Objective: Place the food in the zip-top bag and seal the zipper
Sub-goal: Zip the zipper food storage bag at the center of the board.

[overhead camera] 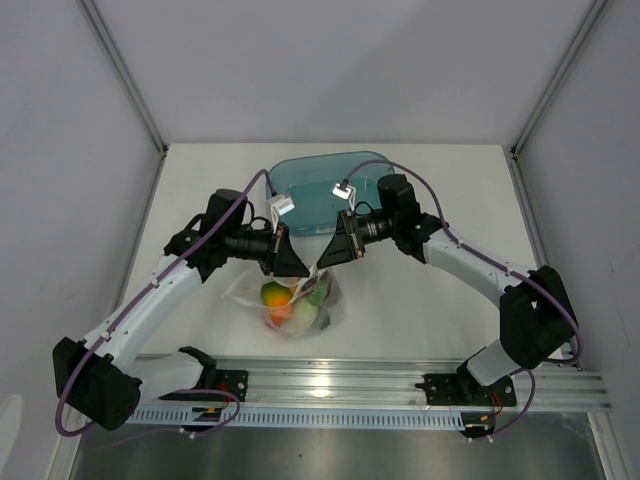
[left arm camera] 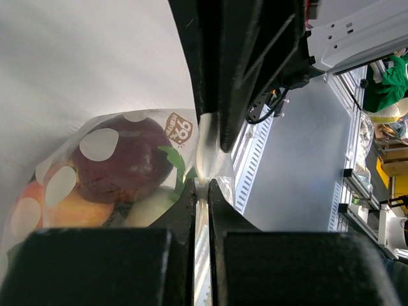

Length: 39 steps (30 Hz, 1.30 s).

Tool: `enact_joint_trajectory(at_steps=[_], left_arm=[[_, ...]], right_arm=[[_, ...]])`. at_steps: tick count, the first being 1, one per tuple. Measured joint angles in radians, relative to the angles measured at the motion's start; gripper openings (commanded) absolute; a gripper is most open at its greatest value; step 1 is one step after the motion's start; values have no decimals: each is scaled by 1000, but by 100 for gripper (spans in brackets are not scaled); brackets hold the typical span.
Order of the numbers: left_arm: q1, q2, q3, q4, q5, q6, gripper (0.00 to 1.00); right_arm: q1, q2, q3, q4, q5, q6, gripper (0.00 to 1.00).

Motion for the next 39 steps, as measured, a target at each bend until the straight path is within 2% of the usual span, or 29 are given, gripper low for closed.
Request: enact_joint_trajectory(at_steps=[3,25,28,31,33,34,39], left_arm=[[1,-4,0,-5,3,-1,1],[0,-11,-12,0,23,-29,1],[0,-13,-13,4,23,-35,1],[0,-13,-14,5,23,-37,1],[0,-14,-14,5,23,-39,1],[0,-14,-14,5,22,-40,1],[0,-21,-14,4,6,-53,1]], right_arm=[[8,3,71,-99,-3,-86,30],[15,47,90,-249,-17,-219,31],[18,47,90,-252,-18,-225,28],[19,47,90,-249,-22,-225,21],[20,47,90,-244,-24,-219,12],[21,47,90,-242,-24,-216,2],[21,47,91,-238,-22,-207,0]])
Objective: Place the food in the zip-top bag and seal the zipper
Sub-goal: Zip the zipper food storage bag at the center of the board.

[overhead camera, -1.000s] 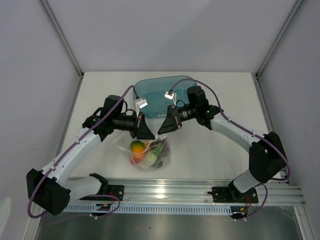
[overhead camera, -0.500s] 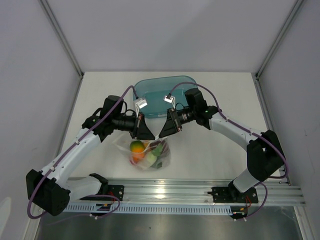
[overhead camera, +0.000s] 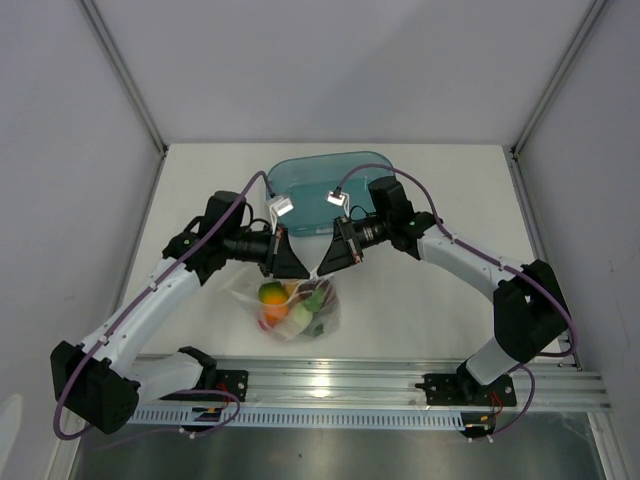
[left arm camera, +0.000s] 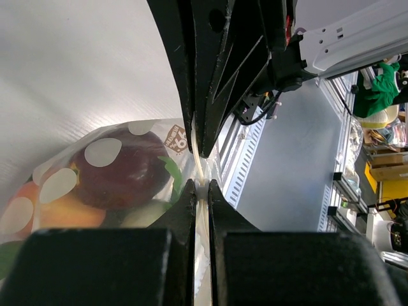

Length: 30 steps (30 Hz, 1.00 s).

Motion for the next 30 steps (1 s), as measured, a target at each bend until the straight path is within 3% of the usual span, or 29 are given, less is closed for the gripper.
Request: enact_joint_trajectory(at_steps=[30], left_arm=[[-6,-100,58,-160,-269,46,1]], right_arm=[[-96,-235,-164,23,208,20,0]])
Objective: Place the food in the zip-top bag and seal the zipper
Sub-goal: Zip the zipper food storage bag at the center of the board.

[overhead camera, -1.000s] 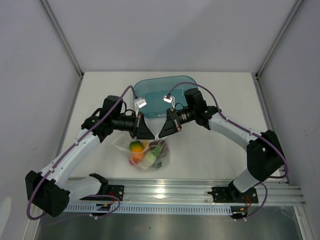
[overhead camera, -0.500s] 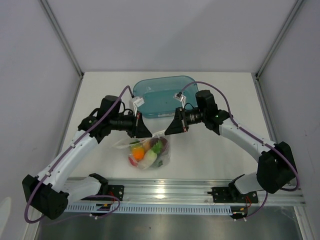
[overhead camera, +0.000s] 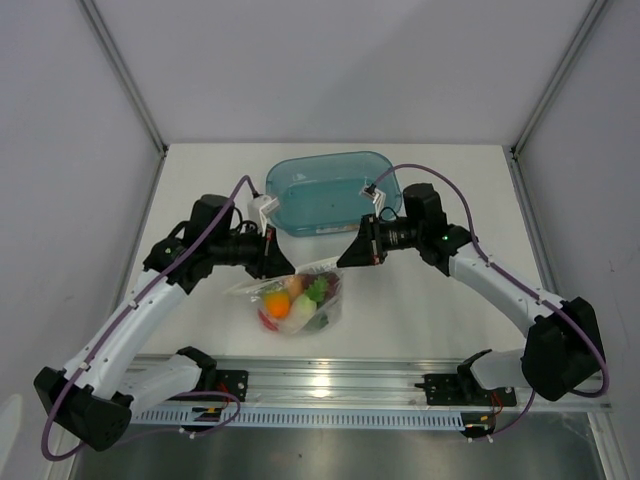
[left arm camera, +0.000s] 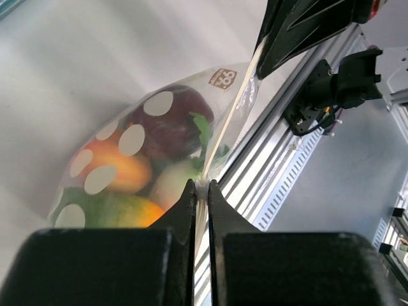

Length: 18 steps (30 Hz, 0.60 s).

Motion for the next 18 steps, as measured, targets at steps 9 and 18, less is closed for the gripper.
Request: enact_joint_trajectory(at_steps=[9,18], left_arm=[[-1,-34,0,-42,-110,-3,1],[-1,-83,0,-80,-220,-21,4]], right_arm=[[-44,-24,-3,-57,72,-2,0],[-111,-66,-5,-127,128,-5,0]])
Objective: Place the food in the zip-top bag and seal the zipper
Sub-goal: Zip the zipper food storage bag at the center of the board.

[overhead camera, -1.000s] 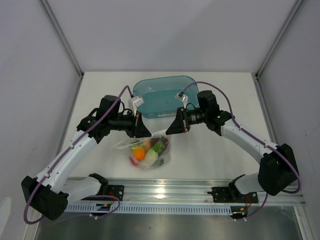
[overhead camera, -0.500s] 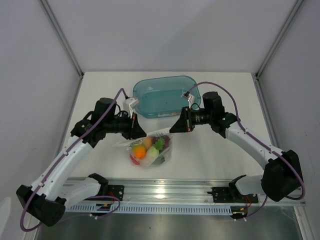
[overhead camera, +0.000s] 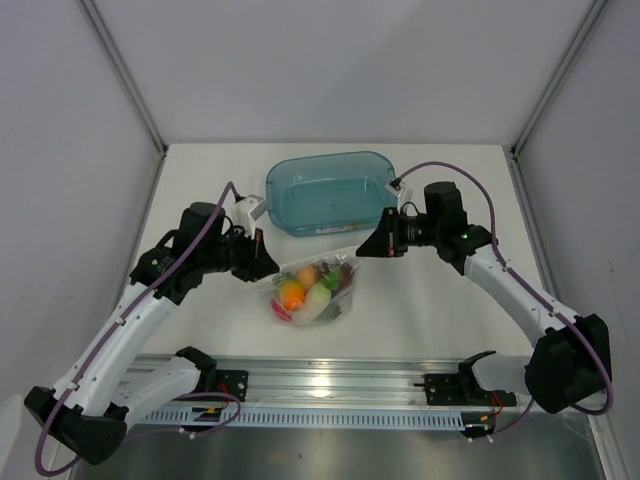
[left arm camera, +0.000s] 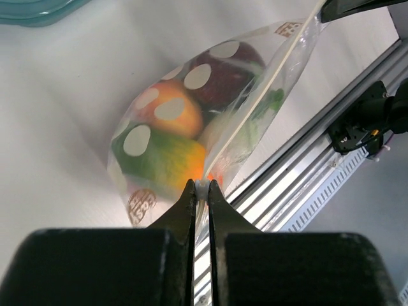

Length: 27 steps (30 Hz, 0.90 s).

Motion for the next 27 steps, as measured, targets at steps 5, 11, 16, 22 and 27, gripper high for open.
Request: enact_joint_trajectory(at_steps=[5,11,16,22,27], left_arm=[[0,-17,-1,-27,-60,-8,5],[0,-50,-2,-61,-137,-12,12],[0,-60,-2,-84,-198,-26,14],[0,-62,-3,-103,-252,-34,14],[8,-63,-4,-136,-290,-32,36]], right_arm=[[-31,-16,-8,-35,21,0,0],[-48,-30,-19,-63,32,0,0],[-64,-39,-23,-79,32,-2,0],[-85,-54,-32,-90,33,-11,0],[-110,-63,-38,-104,48,-18,0]])
